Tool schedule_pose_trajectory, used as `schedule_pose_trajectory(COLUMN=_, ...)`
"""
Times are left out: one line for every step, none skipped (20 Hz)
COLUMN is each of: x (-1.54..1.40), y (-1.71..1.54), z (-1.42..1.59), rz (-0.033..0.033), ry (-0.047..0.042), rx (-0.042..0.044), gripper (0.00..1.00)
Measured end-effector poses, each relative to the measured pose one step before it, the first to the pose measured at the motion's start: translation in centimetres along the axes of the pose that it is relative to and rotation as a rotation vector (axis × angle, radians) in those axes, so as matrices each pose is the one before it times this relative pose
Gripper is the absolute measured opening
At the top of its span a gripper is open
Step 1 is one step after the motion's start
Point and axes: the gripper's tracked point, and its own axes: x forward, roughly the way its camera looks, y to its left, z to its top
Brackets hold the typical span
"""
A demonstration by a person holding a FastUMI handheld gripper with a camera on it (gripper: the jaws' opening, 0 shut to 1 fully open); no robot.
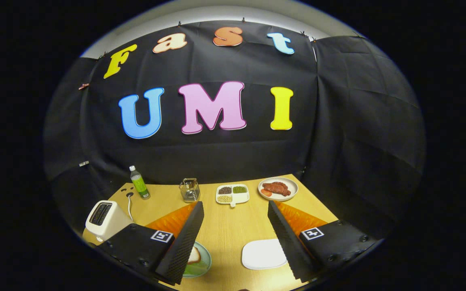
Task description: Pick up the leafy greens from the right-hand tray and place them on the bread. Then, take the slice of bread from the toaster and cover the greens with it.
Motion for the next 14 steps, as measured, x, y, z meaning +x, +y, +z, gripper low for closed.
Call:
schedule_pose_trajectory(x=-1.188, y=-0.369, z=0.945, rz=-0.00607, ry=-0.03166, rx=-0.00672, gripper=0.98)
schedule_pose_trajectory(x=-1.214, y=-0.486, z=0.669, rz=-0.00872, ry=-0.02320, rx=-0.01322, gripper=0.98)
schedule_pose_trajectory(x=-1.281, y=-0.598, z=0.533, rz=-0.01556, ry=-0.02056, rx=-0.01291, gripper=0.98)
schedule_pose_trajectory(x=-1.019, y=-0.570, z=0.303, rz=-0.01962, ry=-0.00728, rx=-0.00989, gripper=0.98)
schedule_pose_trajectory(x=-1.181, y=-0.463, z=-0.307, rz=-0.01630, ry=0.01315, rx=-0.00636, gripper=0.98)
schedule_pose_trajectory(x=-0.730, y=-0.132, z=-0.189, rz=-0.00462, ry=0.00660, rx=0.00269, gripper=0.98)
schedule_pose_trajectory(x=-0.587, y=-0.070, z=0.204, rz=0.00133, ry=0.00179, rx=0.00340, gripper=0.98)
schedule_pose_trajectory(x=-0.245, y=-0.131, z=0.160, rz=0.00586, ry=-0.00292, rx=-0.00793, gripper=0.98)
schedule_pose_trajectory(x=-0.059, y=-0.183, z=0.167, rz=0.01009, ry=-0.00420, rx=-0.02220, gripper=0.98)
schedule_pose_trajectory(x=0.078, y=-0.142, z=0.182, rz=0.00768, ry=-0.00672, rx=-0.01981, gripper=0.98)
schedule_pose_trajectory(x=0.130, y=-0.100, z=0.365, rz=0.00838, ry=-0.01082, rx=-0.01647, gripper=0.98)
schedule_pose_trajectory(x=0.119, y=0.151, z=0.472, rz=0.01440, ry=-0.01075, rx=-0.00122, gripper=0.98)
schedule_pose_trajectory(x=0.144, y=0.256, z=0.364, rz=0.02028, ry=-0.00814, rx=0.00946, gripper=0.98)
schedule_pose_trajectory(x=0.234, y=0.070, z=0.165, rz=0.02144, ry=-0.00485, rx=0.00914, gripper=0.98)
